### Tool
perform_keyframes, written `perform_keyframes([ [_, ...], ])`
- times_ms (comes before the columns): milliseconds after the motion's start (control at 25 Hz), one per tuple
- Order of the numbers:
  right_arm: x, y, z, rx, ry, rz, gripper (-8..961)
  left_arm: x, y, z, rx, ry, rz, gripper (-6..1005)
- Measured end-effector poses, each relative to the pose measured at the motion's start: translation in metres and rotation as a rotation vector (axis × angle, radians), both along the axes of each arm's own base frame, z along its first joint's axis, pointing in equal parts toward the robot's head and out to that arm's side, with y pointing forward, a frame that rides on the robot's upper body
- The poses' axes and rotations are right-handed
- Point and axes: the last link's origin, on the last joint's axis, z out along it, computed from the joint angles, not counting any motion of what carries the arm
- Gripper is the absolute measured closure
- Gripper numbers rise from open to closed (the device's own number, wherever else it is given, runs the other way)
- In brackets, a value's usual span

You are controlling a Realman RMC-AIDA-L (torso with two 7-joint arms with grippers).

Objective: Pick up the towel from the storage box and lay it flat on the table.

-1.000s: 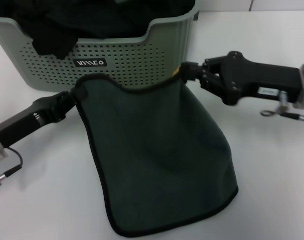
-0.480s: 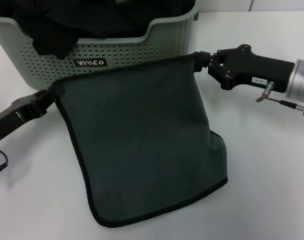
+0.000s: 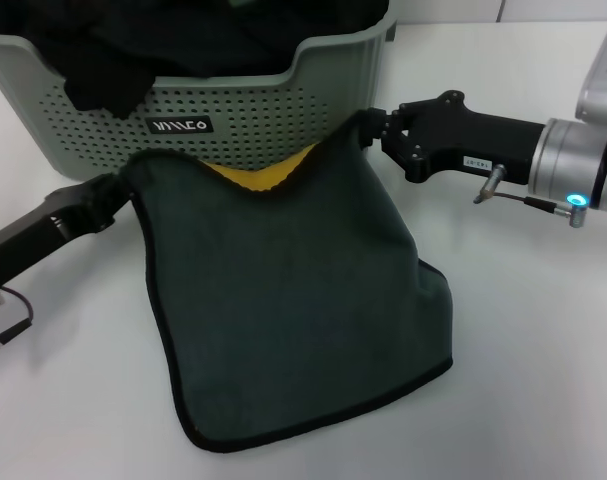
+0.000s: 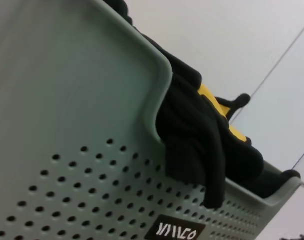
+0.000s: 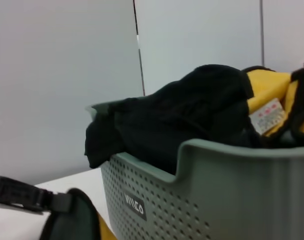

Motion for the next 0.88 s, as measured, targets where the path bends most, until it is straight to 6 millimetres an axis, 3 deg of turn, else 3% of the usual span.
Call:
perform_keyframes([
  [280,0.004,-0.001,-0.007,-0.026,-0.017,-0.053,908,-0.011,0.009,-0.003,0.026,0.059,0.081,978],
  [480,0.020,-0.005,-0.001,0.000,0.021,-0.138,814,-0.023,0.008,-0.003,0.034,0.084,0.146,908],
  [680,0.036,-0.026,0.018,0.058,0.073,-0.148,720,-0.042,-0.002,0.004,0.076,0.089,0.241,805],
  [800,0.039,-0.043,0.037,0.079,0.117,-0.092,586,-0.045,-0.014,0.008,0.093,0.066,0.234,739],
  [880,0.037,-0.057,0.052,0.063,0.140,-0.018,496,-0.038,-0.025,0.011,0.100,0.057,0.141,694],
])
